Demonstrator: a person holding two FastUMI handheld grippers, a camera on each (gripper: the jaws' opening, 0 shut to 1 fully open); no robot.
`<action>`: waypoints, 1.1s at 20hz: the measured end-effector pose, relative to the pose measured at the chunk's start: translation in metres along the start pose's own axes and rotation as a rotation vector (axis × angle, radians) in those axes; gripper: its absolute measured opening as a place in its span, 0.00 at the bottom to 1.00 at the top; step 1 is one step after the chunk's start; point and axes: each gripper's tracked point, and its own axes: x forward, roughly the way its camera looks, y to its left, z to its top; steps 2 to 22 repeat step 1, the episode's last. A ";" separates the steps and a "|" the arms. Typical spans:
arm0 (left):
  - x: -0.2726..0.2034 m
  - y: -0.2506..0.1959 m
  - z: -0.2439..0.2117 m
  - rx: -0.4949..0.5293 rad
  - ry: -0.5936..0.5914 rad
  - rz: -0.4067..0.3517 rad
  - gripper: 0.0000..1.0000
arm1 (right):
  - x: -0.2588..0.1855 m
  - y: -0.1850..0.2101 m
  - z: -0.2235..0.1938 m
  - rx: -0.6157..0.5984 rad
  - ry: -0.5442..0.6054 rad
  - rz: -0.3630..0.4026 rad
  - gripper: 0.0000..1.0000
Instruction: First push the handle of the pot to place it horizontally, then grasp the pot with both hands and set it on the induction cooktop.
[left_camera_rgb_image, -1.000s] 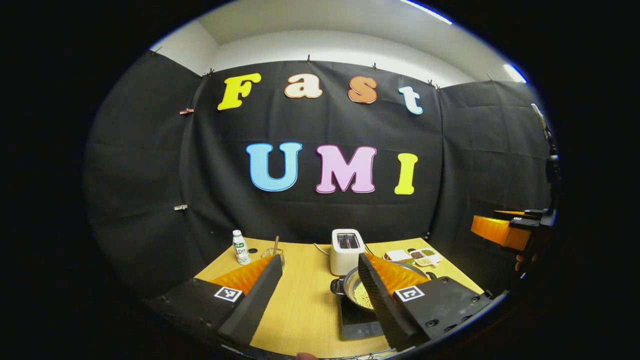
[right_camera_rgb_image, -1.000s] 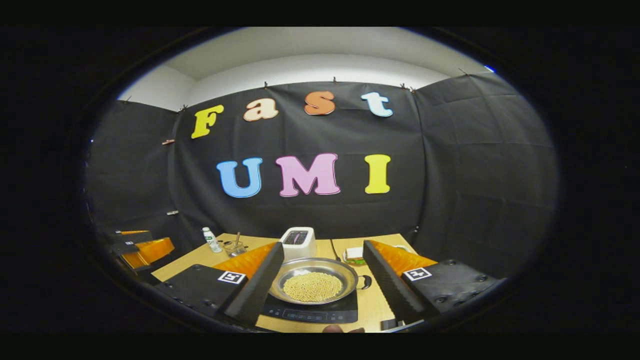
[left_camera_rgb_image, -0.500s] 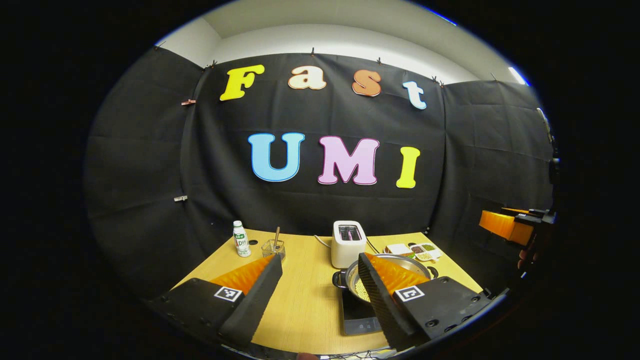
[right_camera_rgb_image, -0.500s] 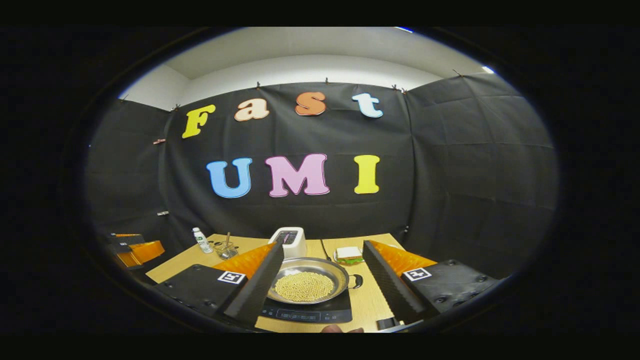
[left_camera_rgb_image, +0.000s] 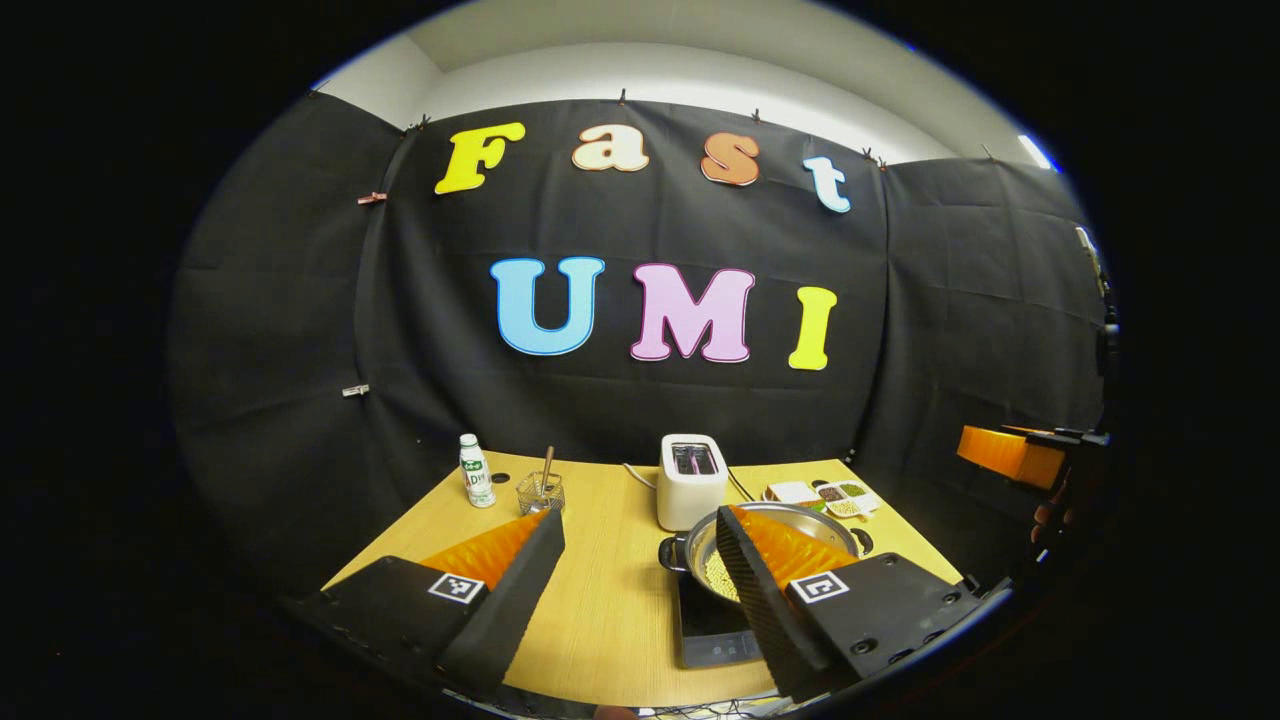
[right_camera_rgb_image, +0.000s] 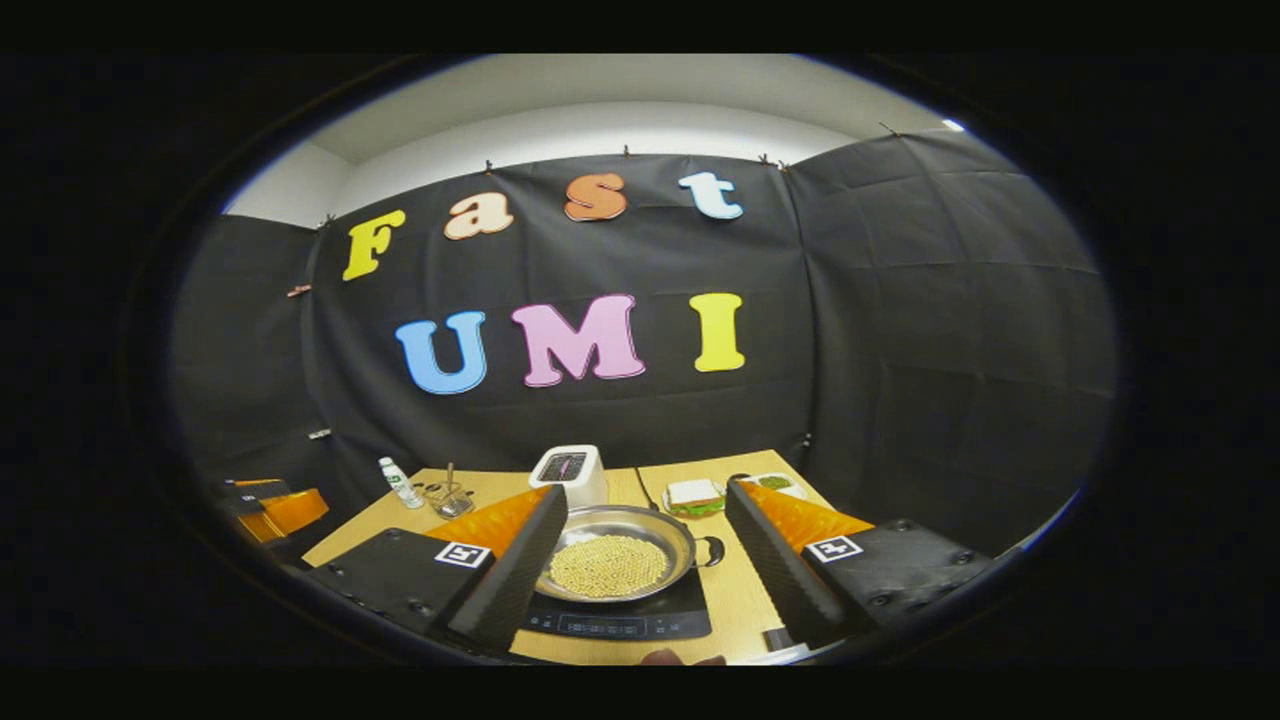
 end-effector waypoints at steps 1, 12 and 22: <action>0.002 0.000 0.000 0.001 -0.001 -0.002 0.95 | 0.000 -0.002 0.001 0.000 -0.002 -0.003 0.99; 0.002 0.000 0.000 0.001 -0.001 -0.002 0.95 | 0.000 -0.002 0.001 0.000 -0.002 -0.003 0.99; 0.002 0.000 0.000 0.001 -0.001 -0.002 0.95 | 0.000 -0.002 0.001 0.000 -0.002 -0.003 0.99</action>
